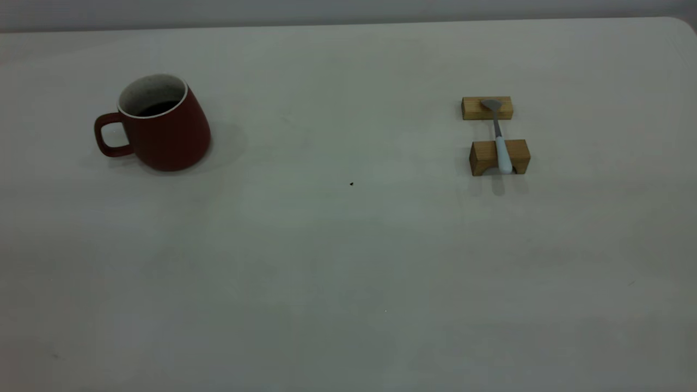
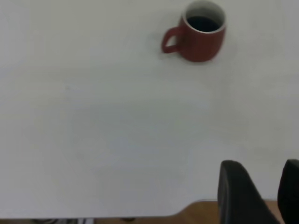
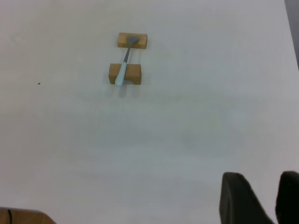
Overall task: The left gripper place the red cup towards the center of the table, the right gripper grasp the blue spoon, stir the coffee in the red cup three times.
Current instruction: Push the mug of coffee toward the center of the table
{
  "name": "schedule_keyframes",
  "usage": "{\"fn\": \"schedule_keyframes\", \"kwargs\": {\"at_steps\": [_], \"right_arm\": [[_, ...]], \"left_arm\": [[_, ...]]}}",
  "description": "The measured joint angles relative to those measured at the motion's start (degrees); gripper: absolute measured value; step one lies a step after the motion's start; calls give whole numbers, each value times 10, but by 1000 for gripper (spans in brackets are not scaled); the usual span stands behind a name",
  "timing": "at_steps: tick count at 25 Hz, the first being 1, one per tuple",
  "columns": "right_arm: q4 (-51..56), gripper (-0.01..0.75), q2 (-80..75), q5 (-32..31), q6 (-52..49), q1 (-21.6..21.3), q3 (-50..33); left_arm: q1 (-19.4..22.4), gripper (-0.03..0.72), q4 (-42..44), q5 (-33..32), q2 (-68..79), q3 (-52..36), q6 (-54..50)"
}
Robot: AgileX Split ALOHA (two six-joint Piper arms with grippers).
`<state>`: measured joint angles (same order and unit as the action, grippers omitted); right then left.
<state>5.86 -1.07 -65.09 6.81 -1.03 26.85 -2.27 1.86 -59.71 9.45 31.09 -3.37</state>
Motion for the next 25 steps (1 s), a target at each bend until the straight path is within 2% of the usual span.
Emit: {"fn": "schedule_keyframes", "kwargs": {"at_steps": [3,6,12,15,25], "right_arm": [[0,241,0,0,0,0,0],[0,241,0,0,0,0,0],[0,241,0,0,0,0,0],[0,241,0,0,0,0,0],[0,241,0,0,0,0,0]], "left_arm": [[0,328,21,36,98,21,3],[0,412,40,71,206,45,18],[0,656,56,136,392,85,58],[0,680,57,166,481,100,68],[0,667,56,211,742,197,154]]}}
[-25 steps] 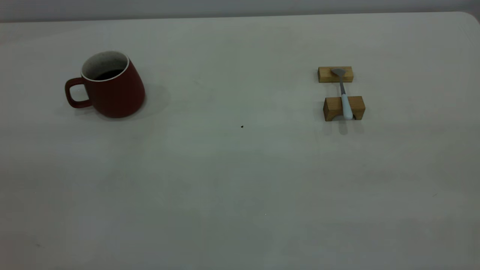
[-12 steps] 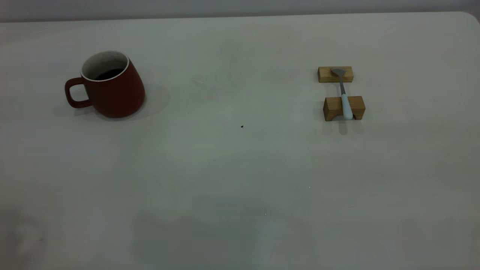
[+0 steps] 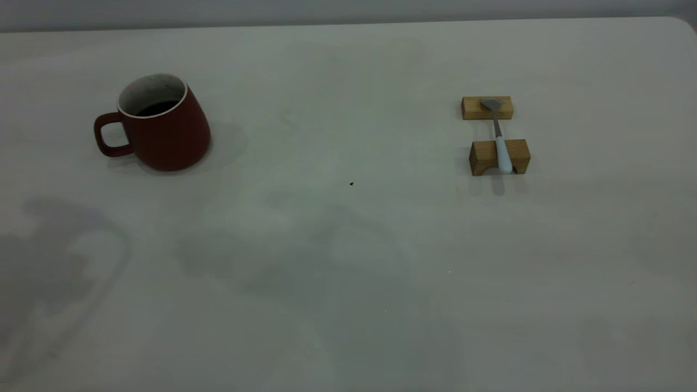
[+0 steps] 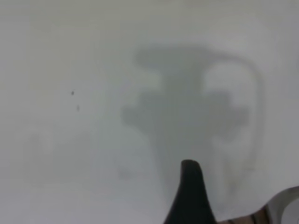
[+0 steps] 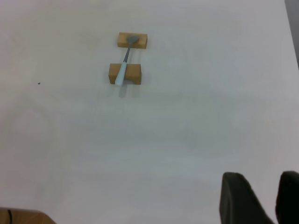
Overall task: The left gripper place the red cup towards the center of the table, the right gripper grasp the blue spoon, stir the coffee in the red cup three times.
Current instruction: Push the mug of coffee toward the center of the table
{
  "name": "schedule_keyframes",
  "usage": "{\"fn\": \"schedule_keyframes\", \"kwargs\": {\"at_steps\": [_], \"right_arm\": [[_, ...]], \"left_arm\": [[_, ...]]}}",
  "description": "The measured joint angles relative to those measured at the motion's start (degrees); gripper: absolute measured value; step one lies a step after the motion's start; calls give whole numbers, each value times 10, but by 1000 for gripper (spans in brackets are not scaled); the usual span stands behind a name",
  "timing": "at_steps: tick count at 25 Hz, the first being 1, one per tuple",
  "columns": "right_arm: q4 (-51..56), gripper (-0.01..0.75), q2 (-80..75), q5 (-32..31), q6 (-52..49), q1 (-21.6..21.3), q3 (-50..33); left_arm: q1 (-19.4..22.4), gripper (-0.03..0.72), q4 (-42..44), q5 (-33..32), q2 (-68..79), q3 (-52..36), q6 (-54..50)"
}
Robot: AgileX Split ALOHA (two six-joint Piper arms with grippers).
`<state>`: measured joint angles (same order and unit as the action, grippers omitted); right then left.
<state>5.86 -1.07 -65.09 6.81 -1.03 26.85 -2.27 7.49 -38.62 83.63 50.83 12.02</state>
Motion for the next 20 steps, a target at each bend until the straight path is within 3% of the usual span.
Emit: {"fn": "schedule_keyframes", "kwargs": {"at_steps": [12,20], "right_arm": [[0,241,0,0,0,0,0],[0,241,0,0,0,0,0]], "left_arm": [[-1,630,-12,-30,252,188,111],[-6,611,-10,-54,355,264,207]]}}
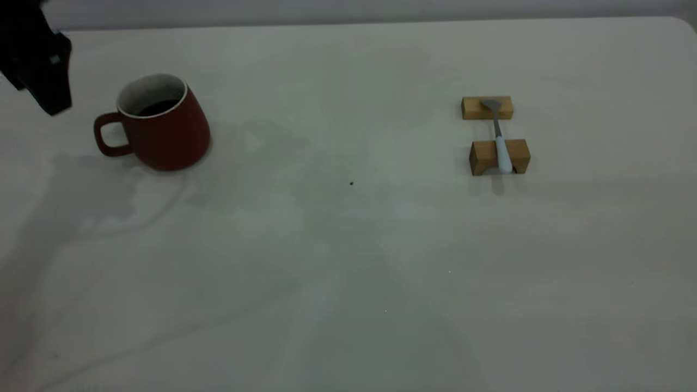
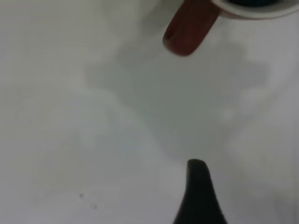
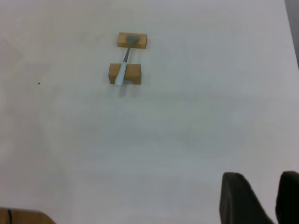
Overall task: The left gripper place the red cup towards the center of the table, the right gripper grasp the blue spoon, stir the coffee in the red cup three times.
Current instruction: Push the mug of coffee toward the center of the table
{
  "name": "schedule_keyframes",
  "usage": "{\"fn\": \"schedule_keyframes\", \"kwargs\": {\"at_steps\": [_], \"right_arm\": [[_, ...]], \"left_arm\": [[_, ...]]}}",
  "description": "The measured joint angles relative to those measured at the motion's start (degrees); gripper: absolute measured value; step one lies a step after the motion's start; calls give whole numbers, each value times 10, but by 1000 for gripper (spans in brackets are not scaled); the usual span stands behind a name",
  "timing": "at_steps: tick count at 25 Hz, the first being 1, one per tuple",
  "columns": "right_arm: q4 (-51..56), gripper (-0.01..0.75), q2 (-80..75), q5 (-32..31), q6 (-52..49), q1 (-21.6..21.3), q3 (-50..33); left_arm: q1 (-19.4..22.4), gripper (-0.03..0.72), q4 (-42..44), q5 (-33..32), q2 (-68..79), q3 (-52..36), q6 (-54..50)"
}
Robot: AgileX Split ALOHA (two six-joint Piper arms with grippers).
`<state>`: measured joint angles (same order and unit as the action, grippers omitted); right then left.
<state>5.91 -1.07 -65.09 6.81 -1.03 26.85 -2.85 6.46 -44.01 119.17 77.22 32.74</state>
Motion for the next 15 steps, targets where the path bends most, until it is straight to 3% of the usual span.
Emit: {"fn": "schedule_keyframes", "kwargs": {"at_steps": [8,15], "right_arm": [[0,241,0,0,0,0,0],[0,241,0,0,0,0,0]], "left_arm": [[-1,597,54,19,52,21,64],[-12,594,93,94,85,21,73]]}}
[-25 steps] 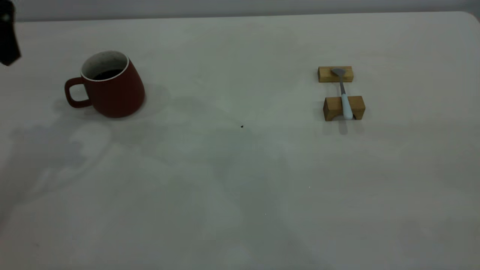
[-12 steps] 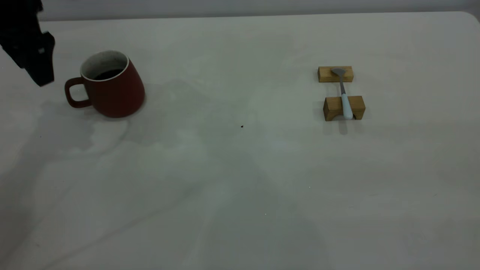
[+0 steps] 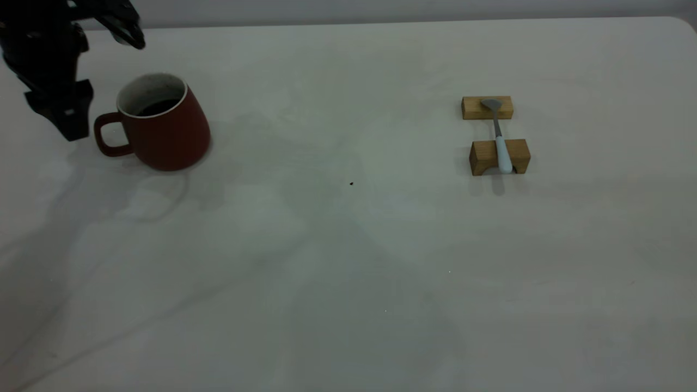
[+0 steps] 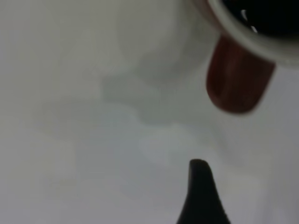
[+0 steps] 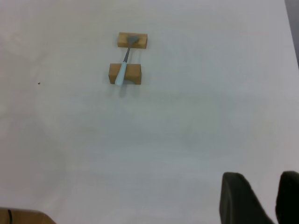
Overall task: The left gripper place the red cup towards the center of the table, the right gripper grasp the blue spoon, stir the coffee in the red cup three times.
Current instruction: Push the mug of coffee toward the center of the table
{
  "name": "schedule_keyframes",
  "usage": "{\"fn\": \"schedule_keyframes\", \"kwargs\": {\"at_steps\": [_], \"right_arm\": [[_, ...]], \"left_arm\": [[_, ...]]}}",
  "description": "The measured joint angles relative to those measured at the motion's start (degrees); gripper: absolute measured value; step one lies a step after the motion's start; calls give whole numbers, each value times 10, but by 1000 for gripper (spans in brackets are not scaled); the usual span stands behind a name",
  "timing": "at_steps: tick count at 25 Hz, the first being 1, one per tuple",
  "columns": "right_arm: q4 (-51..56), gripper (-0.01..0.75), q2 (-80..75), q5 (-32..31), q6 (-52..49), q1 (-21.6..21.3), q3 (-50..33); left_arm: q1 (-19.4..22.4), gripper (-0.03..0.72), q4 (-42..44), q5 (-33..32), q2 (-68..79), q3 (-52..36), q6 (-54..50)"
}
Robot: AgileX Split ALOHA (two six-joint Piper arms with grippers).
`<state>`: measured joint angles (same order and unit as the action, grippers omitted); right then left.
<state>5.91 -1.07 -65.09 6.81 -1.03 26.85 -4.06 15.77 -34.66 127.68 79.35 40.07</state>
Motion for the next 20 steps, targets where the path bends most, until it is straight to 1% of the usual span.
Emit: {"fn": "schedule_keyframes", "kwargs": {"at_steps": [6,11,13,17,20], "right_arm": [[0,241,0,0,0,0,0],[0,241,0,0,0,0,0],[0,241,0,0,0,0,0],[0,241,0,0,0,0,0],[0,241,0,0,0,0,0]], "left_arm": [[-5,594,10,50,16,1,12],[-6,593,9,64,27,2,14],[-7,581,9,65,31,2,14],[-11,514,9,77,40,2,15],[-11,419,9,86,44,2,15]]}}
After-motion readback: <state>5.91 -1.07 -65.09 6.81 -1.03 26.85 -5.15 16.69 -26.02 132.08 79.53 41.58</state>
